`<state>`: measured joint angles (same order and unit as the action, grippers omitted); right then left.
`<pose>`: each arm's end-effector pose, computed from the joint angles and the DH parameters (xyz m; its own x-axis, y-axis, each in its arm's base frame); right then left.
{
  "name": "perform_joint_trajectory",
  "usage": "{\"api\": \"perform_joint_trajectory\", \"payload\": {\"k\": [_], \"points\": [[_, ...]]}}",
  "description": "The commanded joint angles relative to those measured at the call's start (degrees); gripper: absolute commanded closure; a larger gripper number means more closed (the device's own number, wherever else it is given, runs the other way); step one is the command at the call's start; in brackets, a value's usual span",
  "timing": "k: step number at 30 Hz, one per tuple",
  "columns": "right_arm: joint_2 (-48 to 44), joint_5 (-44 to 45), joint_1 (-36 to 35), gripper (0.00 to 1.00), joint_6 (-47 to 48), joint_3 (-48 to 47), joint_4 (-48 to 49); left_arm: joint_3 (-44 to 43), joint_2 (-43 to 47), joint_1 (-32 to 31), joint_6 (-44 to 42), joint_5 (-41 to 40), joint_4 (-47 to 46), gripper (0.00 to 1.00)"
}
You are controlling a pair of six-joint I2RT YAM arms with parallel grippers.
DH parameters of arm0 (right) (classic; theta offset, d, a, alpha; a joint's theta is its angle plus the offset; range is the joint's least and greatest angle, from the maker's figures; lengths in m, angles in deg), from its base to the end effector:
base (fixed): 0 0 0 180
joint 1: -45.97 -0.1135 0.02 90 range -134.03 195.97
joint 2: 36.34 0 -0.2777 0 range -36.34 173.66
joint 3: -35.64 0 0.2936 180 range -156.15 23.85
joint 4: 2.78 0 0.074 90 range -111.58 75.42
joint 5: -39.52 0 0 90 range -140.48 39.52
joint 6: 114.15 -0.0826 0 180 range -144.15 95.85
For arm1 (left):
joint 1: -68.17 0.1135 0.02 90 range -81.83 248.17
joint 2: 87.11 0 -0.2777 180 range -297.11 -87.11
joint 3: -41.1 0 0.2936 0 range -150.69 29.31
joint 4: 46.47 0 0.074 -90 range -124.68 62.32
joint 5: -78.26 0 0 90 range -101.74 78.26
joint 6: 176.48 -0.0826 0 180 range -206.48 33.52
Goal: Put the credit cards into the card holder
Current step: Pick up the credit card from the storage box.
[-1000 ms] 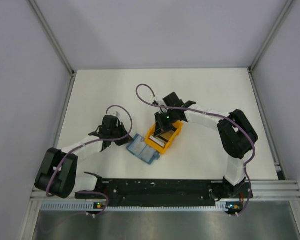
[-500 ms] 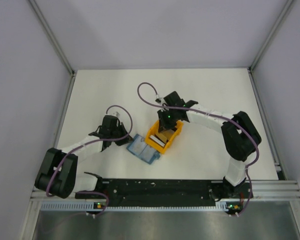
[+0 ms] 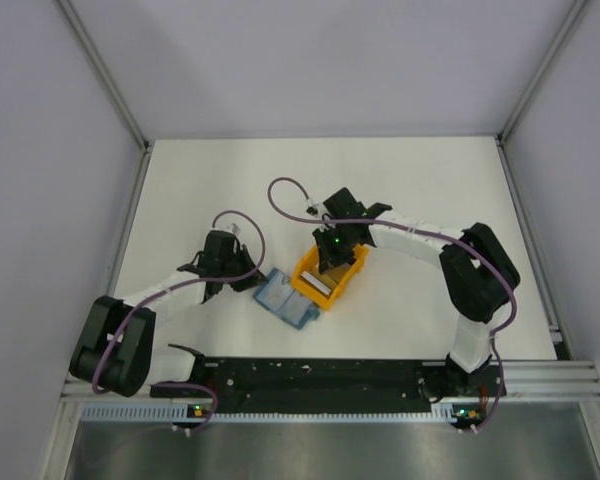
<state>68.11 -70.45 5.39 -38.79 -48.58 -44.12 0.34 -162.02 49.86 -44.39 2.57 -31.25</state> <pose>0.3135 0.3057 0.1475 -0.8320 -0.3998 -0.3847 -0.5422 0.7329 0.4109 0.2698 -0.1108 0.0999 -0.8411 -0.4058 -0.3575 -0.1437 0.8050 -0.5757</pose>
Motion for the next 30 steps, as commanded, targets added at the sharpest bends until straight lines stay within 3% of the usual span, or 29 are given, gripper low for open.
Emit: {"api": "perform_joint_trajectory", "payload": {"k": [1, 24, 30], "points": [[1.73, 0.81, -1.61, 0.98, 2.86, -1.32, -4.91, 0.32, 0.74, 0.29, 0.63, 0.2, -2.98, 1.0], [2.34, -12.81, -2.31, 0.95, 1.54, -0.79, -3.95, 0.49, 1.35, 0.29, 0.72, 0.2, -2.98, 1.0], [2.61, -8.7, -3.01, 0.93, 1.01, 0.52, -4.12, 0.32, 1.09, 0.29, 0.81, 0.55, -2.98, 1.0]]}}
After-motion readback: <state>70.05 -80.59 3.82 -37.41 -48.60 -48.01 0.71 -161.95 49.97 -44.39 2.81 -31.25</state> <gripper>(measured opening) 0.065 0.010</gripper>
